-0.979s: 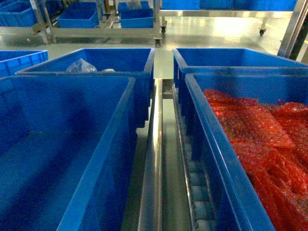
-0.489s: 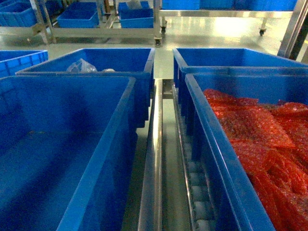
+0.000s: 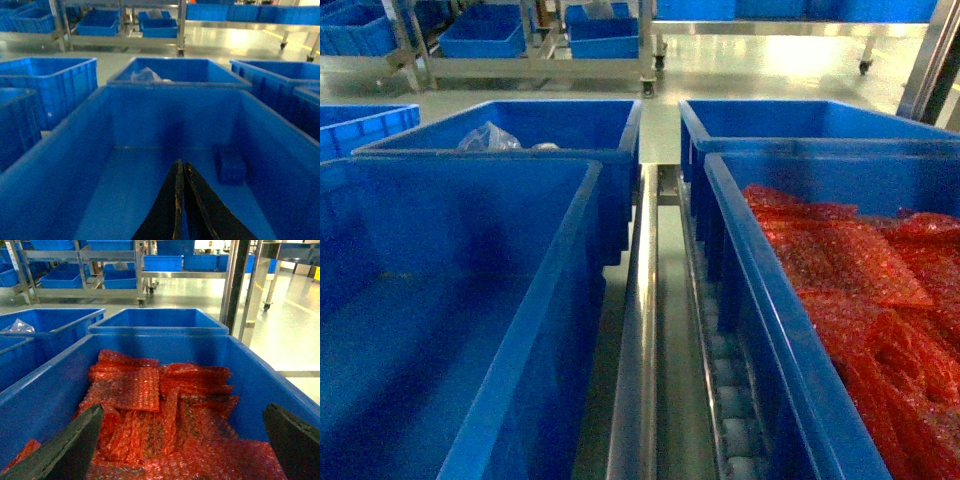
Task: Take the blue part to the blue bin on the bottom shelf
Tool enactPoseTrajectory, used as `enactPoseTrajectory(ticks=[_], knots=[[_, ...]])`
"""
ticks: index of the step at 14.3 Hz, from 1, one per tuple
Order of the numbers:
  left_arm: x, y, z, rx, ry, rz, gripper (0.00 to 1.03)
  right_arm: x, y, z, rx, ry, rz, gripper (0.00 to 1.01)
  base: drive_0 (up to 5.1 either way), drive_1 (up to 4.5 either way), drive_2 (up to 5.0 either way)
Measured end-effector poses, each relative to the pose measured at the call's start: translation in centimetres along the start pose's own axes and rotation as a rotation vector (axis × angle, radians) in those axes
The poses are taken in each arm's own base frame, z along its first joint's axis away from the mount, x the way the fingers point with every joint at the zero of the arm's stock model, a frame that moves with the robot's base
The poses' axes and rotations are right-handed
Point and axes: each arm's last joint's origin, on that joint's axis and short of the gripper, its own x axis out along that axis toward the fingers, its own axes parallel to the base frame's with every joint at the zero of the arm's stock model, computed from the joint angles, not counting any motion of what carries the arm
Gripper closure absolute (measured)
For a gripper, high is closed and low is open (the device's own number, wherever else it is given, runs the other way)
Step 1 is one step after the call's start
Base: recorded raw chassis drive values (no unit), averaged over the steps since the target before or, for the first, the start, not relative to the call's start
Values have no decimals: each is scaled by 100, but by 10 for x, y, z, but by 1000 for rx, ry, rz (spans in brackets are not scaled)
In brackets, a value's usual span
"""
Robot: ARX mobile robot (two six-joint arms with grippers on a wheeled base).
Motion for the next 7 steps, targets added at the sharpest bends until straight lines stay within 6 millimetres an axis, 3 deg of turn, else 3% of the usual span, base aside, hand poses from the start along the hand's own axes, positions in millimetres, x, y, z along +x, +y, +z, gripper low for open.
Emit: enactPoseTrajectory(ticks=[6, 7], knots=[[-5, 0, 2, 3, -39, -1, 101, 0, 0, 0, 0, -1, 0, 3, 0, 0, 0], [-5, 0, 2, 3, -38, 0, 94, 0, 0, 0, 0, -1, 0, 3, 0, 0, 0]])
